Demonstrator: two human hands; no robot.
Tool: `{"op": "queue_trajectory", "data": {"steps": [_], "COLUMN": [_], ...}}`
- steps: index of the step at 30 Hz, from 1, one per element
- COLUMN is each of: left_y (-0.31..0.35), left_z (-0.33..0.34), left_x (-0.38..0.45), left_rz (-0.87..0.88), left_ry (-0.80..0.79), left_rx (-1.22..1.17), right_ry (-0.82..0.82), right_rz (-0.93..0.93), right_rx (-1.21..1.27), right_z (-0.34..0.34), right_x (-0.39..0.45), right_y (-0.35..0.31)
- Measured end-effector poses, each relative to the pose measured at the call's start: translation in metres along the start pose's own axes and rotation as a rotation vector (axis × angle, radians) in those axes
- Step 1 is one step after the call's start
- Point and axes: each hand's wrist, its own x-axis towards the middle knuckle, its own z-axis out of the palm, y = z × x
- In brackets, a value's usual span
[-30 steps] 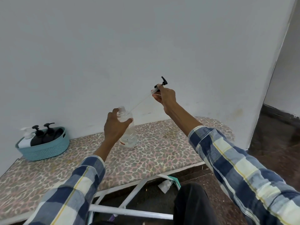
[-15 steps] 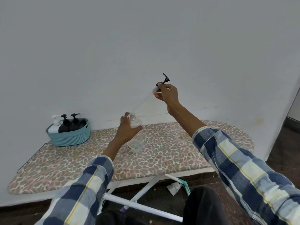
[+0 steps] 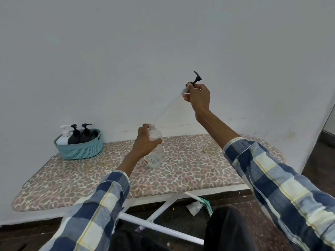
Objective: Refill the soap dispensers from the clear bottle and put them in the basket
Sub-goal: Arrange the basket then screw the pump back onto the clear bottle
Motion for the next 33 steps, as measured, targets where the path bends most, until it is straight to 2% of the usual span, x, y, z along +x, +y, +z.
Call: {"op": "queue_trajectory", "data": {"steps": [7, 12, 21, 26, 33], "left_y": [0.008, 0.008, -0.003, -0.009, -0.008], "left_z": [0.005, 0.008, 0.010, 0.011, 0.010], "left_x": [-0.003, -0.001, 0.001, 0.004, 0.006], "left_rz": [0.028, 0.026, 0.057, 0.035, 0.026], "left_ry": [-0.008, -0.015, 0.028, 0.026, 0.003], "left_rx": [0.060, 0.078, 0.092, 0.101, 0.123], "right_ry": [-0.129, -0.346, -0.598, -0.660, -0.644], "right_rz": [-0.115, -0.214, -0.202, -0.184, -0.153], "right_rx": [-0.140, -0.332, -0.546, -0.629, -0.663], "right_z": [0.008, 0.023, 0.040, 0.039, 0.034], "right_x": [-0.014, -0.029, -0.053, -0.060, -0.059], "right_y": [0.006, 0.017, 0.054, 0.073, 0.076]}}
